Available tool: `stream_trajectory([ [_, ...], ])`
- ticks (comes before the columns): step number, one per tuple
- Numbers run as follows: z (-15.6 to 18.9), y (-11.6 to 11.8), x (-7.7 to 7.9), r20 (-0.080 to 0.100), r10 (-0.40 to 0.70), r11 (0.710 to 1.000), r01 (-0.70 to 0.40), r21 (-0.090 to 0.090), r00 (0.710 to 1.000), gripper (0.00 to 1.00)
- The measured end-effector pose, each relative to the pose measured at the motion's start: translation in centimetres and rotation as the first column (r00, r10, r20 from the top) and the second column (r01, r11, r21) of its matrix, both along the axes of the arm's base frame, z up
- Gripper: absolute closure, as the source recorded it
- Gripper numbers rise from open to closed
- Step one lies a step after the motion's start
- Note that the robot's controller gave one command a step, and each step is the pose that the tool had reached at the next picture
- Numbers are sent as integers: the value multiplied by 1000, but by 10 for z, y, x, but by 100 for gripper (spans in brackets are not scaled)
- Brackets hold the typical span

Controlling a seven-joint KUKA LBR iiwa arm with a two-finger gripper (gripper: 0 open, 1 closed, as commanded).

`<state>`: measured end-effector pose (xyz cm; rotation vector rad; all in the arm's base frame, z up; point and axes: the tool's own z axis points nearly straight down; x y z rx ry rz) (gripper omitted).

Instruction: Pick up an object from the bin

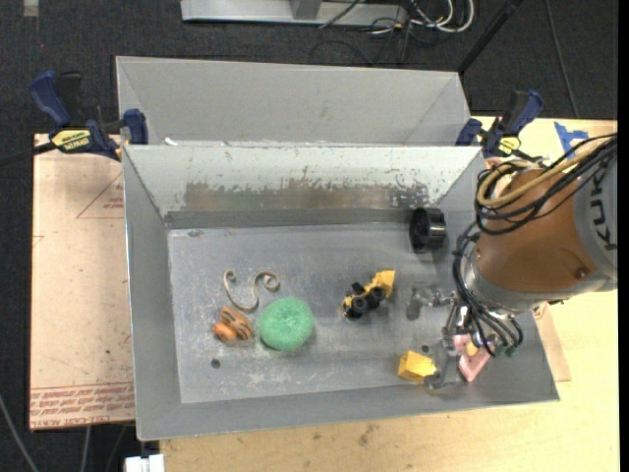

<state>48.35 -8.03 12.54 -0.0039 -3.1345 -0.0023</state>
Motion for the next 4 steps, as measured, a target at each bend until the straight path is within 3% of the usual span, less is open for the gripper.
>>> stream_trajectory([
  [1,4,0,2,7,3,1000,-3,-1,1000,0],
  [3,-39,0,1,12,-148,989,148,0,989,0],
  [4,-55,45,48,11,75,997,-75,0,997,100],
])
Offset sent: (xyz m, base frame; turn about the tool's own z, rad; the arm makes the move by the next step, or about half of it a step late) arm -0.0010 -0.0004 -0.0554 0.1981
